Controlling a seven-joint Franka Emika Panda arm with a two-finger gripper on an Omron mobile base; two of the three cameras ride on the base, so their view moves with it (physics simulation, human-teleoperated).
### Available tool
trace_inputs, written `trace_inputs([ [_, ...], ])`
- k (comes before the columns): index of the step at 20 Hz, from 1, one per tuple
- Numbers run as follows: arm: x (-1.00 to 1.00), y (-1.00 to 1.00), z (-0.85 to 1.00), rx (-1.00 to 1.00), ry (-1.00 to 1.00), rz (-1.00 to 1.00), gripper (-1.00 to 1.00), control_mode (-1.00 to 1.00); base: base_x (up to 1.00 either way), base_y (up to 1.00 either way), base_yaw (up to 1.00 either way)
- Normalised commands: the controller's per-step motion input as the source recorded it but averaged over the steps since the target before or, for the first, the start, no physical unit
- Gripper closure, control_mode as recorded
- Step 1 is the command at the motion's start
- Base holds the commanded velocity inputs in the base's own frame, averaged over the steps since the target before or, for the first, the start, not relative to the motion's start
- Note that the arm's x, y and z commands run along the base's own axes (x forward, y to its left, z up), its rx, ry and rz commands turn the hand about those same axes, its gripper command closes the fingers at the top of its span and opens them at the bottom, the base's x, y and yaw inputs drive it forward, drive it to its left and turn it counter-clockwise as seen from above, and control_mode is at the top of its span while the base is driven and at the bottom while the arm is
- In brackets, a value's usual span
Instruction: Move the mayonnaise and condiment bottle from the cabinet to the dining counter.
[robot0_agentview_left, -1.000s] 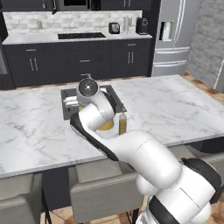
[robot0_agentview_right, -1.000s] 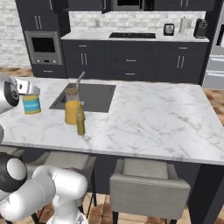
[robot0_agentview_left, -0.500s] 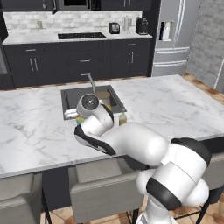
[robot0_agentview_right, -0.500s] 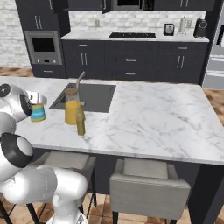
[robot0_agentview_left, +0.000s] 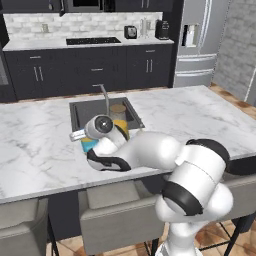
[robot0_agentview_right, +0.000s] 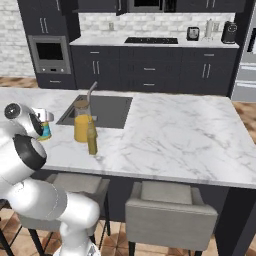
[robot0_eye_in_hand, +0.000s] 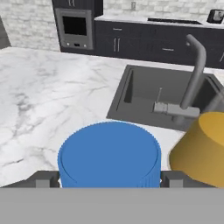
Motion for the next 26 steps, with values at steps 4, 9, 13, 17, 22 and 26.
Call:
trace_inputs([
  [4,0.3,0.2,-0.15,0.0,-0.09,0.09,1.0,-1.0,0.0,0.0,0.0],
  [9,0.14,0.02,-0.19,0.0,-0.12,0.07,1.0,-1.0,0.0,0.0,0.0],
  [13,0.04,0.05,-0.24,0.0,-0.09,0.05,1.0,-1.0,0.0,0.0,0.0],
  [17,0.04,0.09,-0.16,0.0,-0.05,0.03,1.0,-1.0,0.0,0.0,0.0],
  [22,0.18,0.04,-0.13,0.0,0.0,0.0,1.0,-1.0,0.0,0.0,0.0],
  [26,0.13,0.01,-0.18,0.0,0.0,0.0,1.0,-1.0,0.0,0.0,0.0],
])
